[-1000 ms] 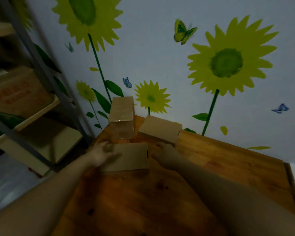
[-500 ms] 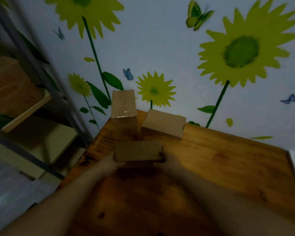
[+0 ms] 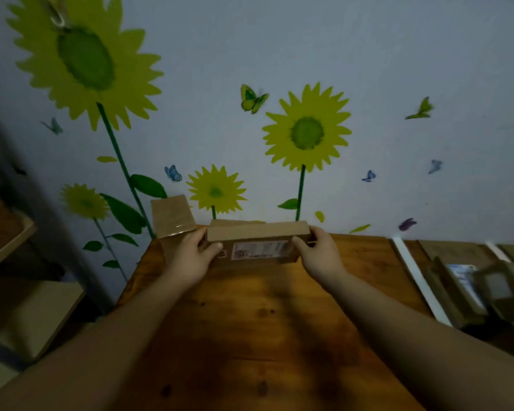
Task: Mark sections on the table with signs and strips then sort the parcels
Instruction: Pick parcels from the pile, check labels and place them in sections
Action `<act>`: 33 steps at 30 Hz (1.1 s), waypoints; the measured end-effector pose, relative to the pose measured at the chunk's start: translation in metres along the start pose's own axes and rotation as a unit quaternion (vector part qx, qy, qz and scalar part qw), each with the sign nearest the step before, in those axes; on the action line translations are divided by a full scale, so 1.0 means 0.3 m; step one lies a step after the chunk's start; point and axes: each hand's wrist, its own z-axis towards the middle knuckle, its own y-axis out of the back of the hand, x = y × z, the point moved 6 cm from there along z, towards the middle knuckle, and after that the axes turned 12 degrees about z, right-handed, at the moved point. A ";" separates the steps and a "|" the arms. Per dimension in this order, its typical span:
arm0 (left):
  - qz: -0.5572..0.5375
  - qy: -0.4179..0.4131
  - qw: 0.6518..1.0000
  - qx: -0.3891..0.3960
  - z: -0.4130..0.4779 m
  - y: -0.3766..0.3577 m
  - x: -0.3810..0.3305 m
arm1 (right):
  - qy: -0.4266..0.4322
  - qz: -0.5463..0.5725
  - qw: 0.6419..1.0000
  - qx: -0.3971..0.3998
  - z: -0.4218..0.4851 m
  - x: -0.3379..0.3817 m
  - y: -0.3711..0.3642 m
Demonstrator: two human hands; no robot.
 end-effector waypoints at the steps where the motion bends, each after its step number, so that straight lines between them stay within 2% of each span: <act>1: -0.037 0.003 0.999 0.001 -0.008 -0.003 -0.036 | 0.013 0.016 1.000 -0.007 -0.002 0.007 0.029; 3: -0.102 0.006 0.995 -0.002 -0.016 -0.008 -0.110 | 0.038 0.051 0.998 0.001 -0.017 0.043 0.087; 7: -0.192 0.017 0.981 0.001 -0.020 -0.024 -0.227 | 0.022 0.098 0.994 0.035 -0.032 0.067 0.189; 12: -0.235 0.008 0.972 0.017 -0.063 -0.089 -0.384 | 0.029 0.105 0.994 -0.025 -0.016 0.090 0.392; 16: -0.213 -0.029 0.973 0.084 -0.119 -0.183 -0.523 | 0.058 0.142 0.987 -0.053 -0.007 0.097 0.546; 19: -0.194 -0.048 0.975 0.093 -0.150 -0.252 -0.599 | 0.079 0.140 0.987 -0.004 -0.010 0.089 0.614; 21: -0.166 -0.048 0.981 0.088 -0.152 -0.303 -0.628 | 0.058 0.113 0.992 0.019 -0.003 0.053 0.649; 25: -0.095 -0.043 0.988 0.114 -0.165 -0.429 -0.674 | 0.008 0.046 0.999 0.013 -0.022 -0.069 0.736; 29: -0.039 -0.051 0.985 0.162 -0.223 -0.608 -0.725 | -0.067 0.006 0.997 -0.040 -0.115 -0.224 0.880; 33: -0.042 -0.075 0.976 0.201 -0.262 -0.793 -0.830 | -0.092 0.032 0.988 -0.121 -0.255 -0.305 1.069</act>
